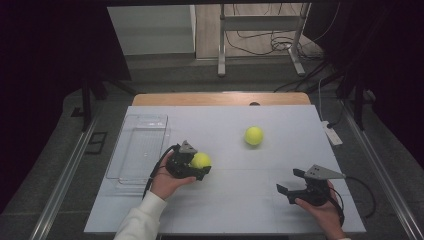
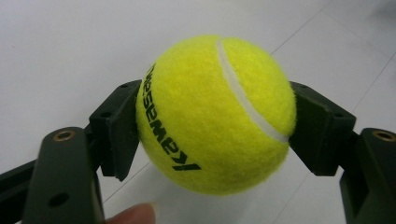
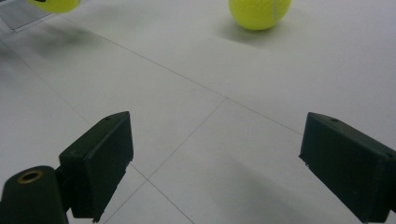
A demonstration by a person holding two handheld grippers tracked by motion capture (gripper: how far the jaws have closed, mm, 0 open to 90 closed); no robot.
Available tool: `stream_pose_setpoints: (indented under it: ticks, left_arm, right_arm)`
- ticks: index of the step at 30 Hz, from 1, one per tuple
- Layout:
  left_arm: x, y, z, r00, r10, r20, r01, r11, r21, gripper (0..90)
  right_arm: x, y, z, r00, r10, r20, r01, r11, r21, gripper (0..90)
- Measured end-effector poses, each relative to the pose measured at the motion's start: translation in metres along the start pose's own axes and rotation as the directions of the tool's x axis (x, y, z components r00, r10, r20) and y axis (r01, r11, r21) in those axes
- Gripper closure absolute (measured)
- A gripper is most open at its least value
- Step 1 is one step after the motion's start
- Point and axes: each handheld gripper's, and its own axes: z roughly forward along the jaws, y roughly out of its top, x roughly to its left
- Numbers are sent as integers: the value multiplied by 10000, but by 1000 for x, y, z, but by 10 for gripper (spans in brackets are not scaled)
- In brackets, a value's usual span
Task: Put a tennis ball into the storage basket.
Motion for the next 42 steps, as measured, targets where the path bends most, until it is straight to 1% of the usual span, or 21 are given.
stream_pose_setpoints:
  ticks: [3,7,11,15,20,26,33,36,38,42]
  left_arm:
    - [0,-1,-4,10000,86,18,-86,9999,-92,263]
    - [2,-1,-9,10000,83,21,-82,9997,-214,263]
    - [6,-1,-18,10000,-32,7,32,9987,-501,263]
    - [7,0,-22,9999,-126,-31,123,9977,-666,263]
    - [9,0,-26,9999,-142,-46,138,9968,-790,263]
    - [13,1,-30,9994,-317,-110,305,9945,-1004,263]
    - [16,2,-38,9990,-386,-209,357,9915,-1249,263]
    - [19,2,-42,9984,-503,-271,461,9893,-1386,262]
    - [20,2,-44,9979,-519,-394,457,9884,-1449,263]
    - [22,2,-50,9977,-524,-439,447,9859,-1610,262]
  right_arm:
    - [0,0,1,10000,-32,26,32,10000,34,100]
    - [0,0,1,10000,-67,15,67,10000,56,100]
    - [0,0,2,10000,-56,26,55,10000,62,100]
    - [0,0,2,10000,-71,24,70,9999,82,100]
    - [0,0,2,10000,-73,39,72,9999,81,100]
    - [0,0,2,10000,-71,51,71,9999,121,100]
    - [0,-1,1,10000,-56,73,55,9999,160,100]
    - [0,-1,1,10000,-43,84,42,9999,148,100]
    - [0,-1,2,10000,-43,89,42,9999,152,100]
    - [0,-1,2,10000,-51,83,49,9999,162,100]
